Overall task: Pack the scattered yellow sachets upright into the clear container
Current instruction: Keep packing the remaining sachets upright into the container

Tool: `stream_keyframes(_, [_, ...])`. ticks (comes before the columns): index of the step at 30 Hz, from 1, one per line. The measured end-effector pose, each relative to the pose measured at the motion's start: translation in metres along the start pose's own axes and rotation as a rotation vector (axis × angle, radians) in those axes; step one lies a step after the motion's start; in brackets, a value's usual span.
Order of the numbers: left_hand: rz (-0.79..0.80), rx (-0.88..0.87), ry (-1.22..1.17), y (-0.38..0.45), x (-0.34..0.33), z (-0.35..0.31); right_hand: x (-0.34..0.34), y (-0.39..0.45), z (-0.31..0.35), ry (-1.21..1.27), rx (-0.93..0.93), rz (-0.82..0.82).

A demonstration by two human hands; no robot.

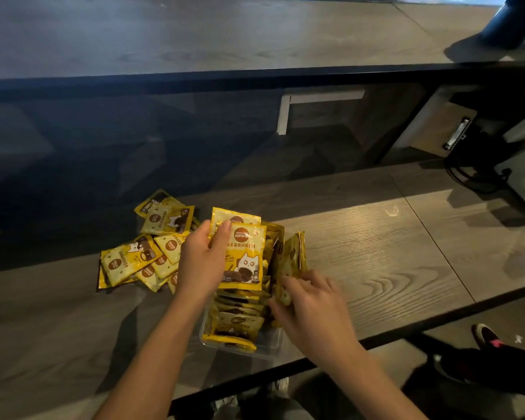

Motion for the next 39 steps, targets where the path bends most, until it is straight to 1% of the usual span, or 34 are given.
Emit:
stream_keyframes(2, [0.006,-0.003,0.008,-0.003,-0.001,0.002,-0.011,-0.004,0.003,-0.098,0.034,0.027])
stream_keyframes(5, [0.020,0.002,0.021,-0.007,-0.003,0.005,-0.025,-0.008,0.002,-0.189,0.028,0.054])
stream_keyframes(8, [0.030,0.022,0.005,-0.011,-0.004,0.006,-0.031,-0.010,0.000,-0.221,0.009,0.057])
stream_keyframes(12, [0.043,0.019,0.008,-0.015,-0.008,0.005,-0.039,-0.015,-0.003,-0.217,-0.026,0.121])
stream_keyframes(14, [0.042,0.001,0.002,-0.016,-0.010,0.003,-0.035,-0.016,-0.004,-0.123,-0.033,0.090])
stream_keyframes(16, [0.051,0.011,-0.025,-0.017,-0.012,0.003,-0.024,-0.015,-0.006,0.046,-0.050,-0.004])
stream_keyframes(18, [0.067,0.020,-0.049,-0.017,-0.013,0.006,-0.009,-0.010,-0.013,0.220,-0.117,-0.109])
stream_keyframes(19, [0.074,0.010,-0.063,-0.017,-0.014,0.007,-0.004,-0.006,-0.018,0.327,-0.178,-0.130])
stream_keyframes(21, [0.099,-0.011,-0.078,-0.020,-0.017,0.005,-0.001,0.006,-0.023,0.618,-0.316,-0.070])
stream_keyframes(23, [0.151,-0.047,-0.062,-0.025,-0.023,0.001,-0.002,0.016,-0.024,0.854,-0.366,0.008])
stream_keyframes(27, [0.213,-0.089,-0.057,-0.030,-0.031,-0.002,0.002,0.019,-0.025,0.948,-0.324,0.085])
stream_keyframes(29, [0.205,-0.076,-0.101,-0.031,-0.031,-0.001,0.004,0.009,-0.031,1.016,-0.342,0.077])
stream_keyframes(31, [0.161,-0.076,-0.136,-0.032,-0.024,-0.002,0.006,-0.005,-0.040,1.072,-0.382,0.062])
stream_keyframes(34, [0.118,-0.058,-0.155,-0.031,-0.016,0.003,0.010,-0.028,-0.047,1.073,-0.408,0.040])
stream_keyframes(37, [0.113,-0.073,-0.161,-0.032,-0.012,0.007,0.011,-0.047,-0.050,1.025,-0.456,0.023])
stream_keyframes(39, [0.132,-0.097,-0.135,-0.034,-0.014,0.008,0.005,-0.058,-0.045,0.999,-0.496,0.059])
Point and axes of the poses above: each hand's wrist, its own y-axis towards the middle knuckle, its own x-axis out of the back of the hand, z = x × y, the point moved 7 cm from there along y, towards the middle knuckle, and after that the axes turned 1 degree about y, right-handed, at the moved point
